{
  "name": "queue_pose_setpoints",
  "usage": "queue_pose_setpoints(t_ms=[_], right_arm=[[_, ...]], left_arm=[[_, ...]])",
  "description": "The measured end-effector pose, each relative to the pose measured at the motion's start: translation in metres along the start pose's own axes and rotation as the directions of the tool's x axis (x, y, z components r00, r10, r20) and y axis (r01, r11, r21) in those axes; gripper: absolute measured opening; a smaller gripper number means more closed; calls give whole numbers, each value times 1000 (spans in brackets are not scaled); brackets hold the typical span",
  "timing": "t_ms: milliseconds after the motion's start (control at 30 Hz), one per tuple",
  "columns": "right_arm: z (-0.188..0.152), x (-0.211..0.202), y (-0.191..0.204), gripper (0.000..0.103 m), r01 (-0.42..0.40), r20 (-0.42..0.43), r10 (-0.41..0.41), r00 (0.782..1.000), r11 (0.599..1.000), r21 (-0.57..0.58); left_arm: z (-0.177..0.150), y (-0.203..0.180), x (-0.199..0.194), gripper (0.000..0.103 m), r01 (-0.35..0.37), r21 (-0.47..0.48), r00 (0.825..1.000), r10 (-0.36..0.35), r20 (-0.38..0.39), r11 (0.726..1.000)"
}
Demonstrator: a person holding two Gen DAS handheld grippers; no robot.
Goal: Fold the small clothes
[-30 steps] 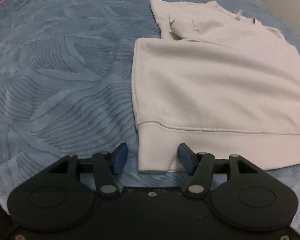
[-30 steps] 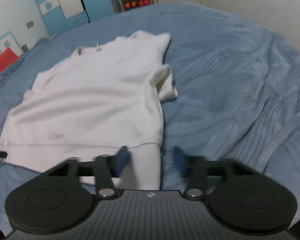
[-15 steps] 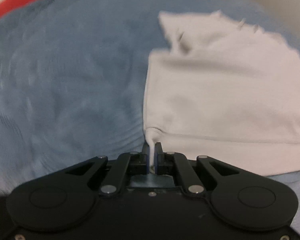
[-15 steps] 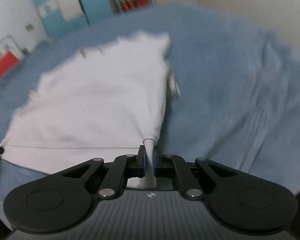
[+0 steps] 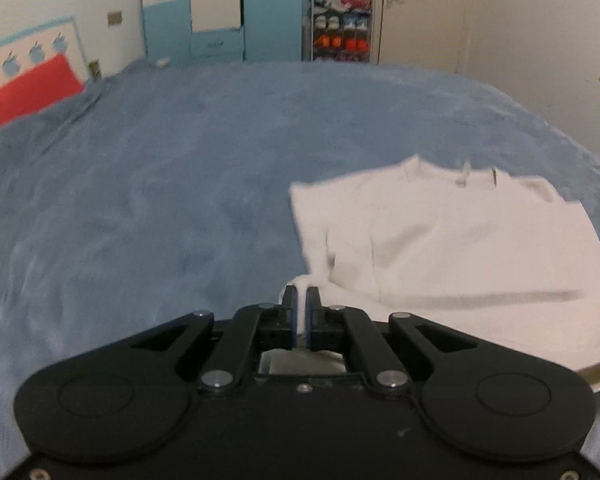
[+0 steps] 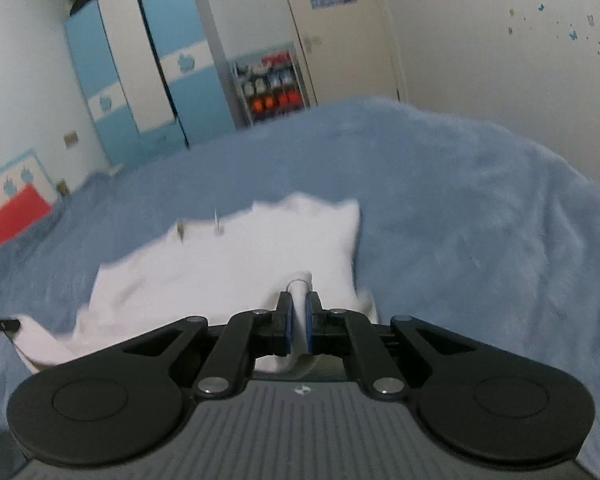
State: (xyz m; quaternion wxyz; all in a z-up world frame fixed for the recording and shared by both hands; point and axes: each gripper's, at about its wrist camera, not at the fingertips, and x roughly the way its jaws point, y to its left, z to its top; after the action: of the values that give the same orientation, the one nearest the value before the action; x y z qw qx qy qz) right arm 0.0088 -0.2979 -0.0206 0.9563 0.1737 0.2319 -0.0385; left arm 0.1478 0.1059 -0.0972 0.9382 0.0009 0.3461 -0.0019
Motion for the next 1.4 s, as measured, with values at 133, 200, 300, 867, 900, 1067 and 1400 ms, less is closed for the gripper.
queue_pose_setpoints(t_ms=[133,200,300,867,900,1067,1400], right_arm=[[32,49,7,6,12,75,-11,997,1000,-9],[47,76,9,6,18,101,-17,995,1000,-4],[62,127,0,5,29,103,-32,994,999,38],[86,232,-31,51,69,188,-96,977,987,146],[86,225,-31,62,83,198,-108,974,988,132],[64,178,-40,81,63,113,-68,991,997,45],[-14,131,-40,87,-13,-194,32,981,995,99]], left_arm=[[45,-7,36,2,13,11,999,-14,52,1000],[68,-7,52,2,14,-1,998,-14,68,1000],[94,-11,88,2,1,-9,998,-1,56,1000],[123,2,208,33,-99,-71,990,105,93,993],[119,5,200,41,-109,-59,989,114,93,992],[79,19,159,46,-50,-29,997,48,-60,998],[-2,22,133,51,24,-85,958,-47,-282,996]])
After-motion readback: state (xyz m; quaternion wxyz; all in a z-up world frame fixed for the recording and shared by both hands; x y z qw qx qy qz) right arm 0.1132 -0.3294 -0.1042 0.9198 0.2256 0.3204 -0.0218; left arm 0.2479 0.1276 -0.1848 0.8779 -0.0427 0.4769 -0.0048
